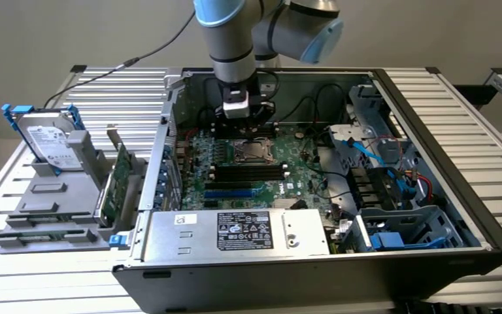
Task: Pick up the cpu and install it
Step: 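Install the first cpu locking lever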
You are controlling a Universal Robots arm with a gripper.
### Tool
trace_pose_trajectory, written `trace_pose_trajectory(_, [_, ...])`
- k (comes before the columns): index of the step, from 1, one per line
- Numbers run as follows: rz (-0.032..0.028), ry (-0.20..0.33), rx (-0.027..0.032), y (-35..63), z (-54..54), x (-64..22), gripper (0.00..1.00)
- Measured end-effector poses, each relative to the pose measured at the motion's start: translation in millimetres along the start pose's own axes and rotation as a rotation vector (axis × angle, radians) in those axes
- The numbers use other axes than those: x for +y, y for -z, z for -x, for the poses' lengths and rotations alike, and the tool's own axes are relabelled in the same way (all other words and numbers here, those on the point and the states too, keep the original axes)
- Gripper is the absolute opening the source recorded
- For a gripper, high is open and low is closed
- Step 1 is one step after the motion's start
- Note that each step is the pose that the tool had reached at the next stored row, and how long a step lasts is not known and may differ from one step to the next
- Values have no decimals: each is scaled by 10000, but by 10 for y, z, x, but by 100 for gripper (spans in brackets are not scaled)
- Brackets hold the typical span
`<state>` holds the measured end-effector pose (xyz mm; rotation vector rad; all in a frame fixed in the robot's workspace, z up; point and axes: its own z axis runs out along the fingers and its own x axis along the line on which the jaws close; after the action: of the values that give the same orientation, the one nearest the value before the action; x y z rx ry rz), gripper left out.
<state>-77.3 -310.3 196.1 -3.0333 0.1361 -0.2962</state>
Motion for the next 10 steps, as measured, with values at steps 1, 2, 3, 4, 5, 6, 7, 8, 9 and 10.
trace_pose_trajectory(1, [8, -38, 3, -2, 0, -5, 11])
trace_pose_trajectory(2, [19, -78, 4, -3, 0, -9, 11])
trace_pose_trajectory(3, [30, -123, 5, -4, 0, -12, 11])
trace_pose_trajectory(4, [43, -168, 8, -5, 0, -15, 11])
trace_pose_trajectory(5, [59, -213, 11, -7, 0, -17, 11])
trace_pose_trajectory(6, [78, -253, 13, -7, 0, -18, 11])
trace_pose_trajectory(7, [97, -290, 14, -8, 0, -21, 11])
trace_pose_trajectory(8, [115, -322, 13, -9, 0, -23, 11])
trace_pose_trajectory(9, [132, -350, 6, -9, 0, -25, 11])
trace_pose_trajectory(10, [146, -374, -6, -9, 0, -26, 11])
